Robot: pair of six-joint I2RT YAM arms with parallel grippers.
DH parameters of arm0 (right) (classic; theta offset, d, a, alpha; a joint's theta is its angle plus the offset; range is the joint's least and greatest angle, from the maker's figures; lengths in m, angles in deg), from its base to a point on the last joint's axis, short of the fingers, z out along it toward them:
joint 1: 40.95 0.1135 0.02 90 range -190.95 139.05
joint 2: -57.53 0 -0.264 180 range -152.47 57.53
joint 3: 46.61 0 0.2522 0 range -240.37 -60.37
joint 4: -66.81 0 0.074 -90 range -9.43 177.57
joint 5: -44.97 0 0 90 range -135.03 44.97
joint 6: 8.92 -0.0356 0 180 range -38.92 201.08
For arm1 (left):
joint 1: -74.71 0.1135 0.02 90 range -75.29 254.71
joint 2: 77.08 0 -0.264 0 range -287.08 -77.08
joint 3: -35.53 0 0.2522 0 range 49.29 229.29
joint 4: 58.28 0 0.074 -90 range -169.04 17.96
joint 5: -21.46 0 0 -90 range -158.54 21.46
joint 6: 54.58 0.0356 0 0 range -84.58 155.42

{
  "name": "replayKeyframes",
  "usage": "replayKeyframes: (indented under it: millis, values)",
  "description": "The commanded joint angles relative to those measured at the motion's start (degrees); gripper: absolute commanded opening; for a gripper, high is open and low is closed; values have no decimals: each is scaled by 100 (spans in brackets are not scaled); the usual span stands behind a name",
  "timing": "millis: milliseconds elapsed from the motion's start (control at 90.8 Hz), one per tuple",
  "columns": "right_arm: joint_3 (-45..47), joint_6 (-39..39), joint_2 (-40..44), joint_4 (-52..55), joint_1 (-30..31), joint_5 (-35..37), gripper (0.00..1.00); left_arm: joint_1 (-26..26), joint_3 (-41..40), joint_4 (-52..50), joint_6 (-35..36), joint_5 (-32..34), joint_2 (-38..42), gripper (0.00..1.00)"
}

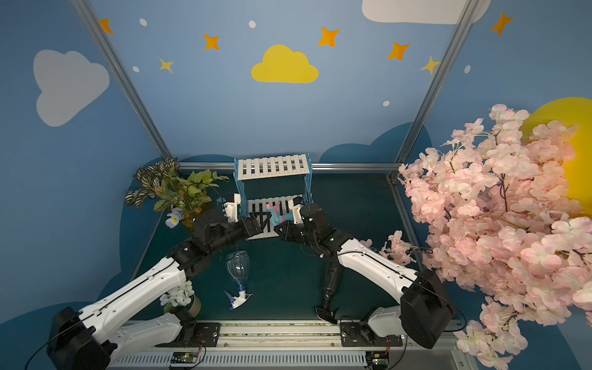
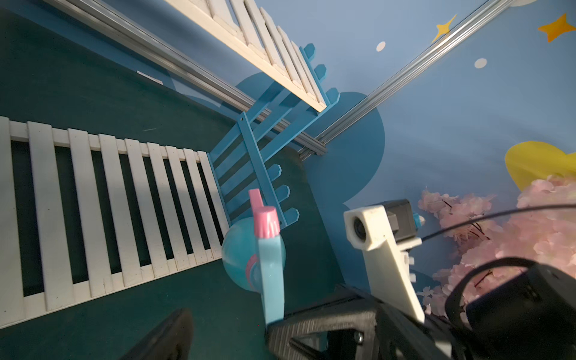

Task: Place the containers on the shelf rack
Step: 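Pick up a container from the center of the board.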

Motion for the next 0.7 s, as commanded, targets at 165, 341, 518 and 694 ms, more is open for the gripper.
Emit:
replayKeyframes:
  millis: [165, 341, 518, 694]
  values:
    - [-254, 91, 25, 86, 358, 1065, 0, -294, 474, -933, 176, 690, -475, 89]
    - [-258, 102, -50, 102, 404, 1090, 0, -371, 431, -628, -10, 554, -688, 65]
    - [-214, 36, -135, 0, 433, 968, 0, -396, 243, -226, -336, 575, -763, 60]
    - [-197, 16, -171, -82, 440, 901, 0, -408, 216, -58, -402, 675, -868, 55]
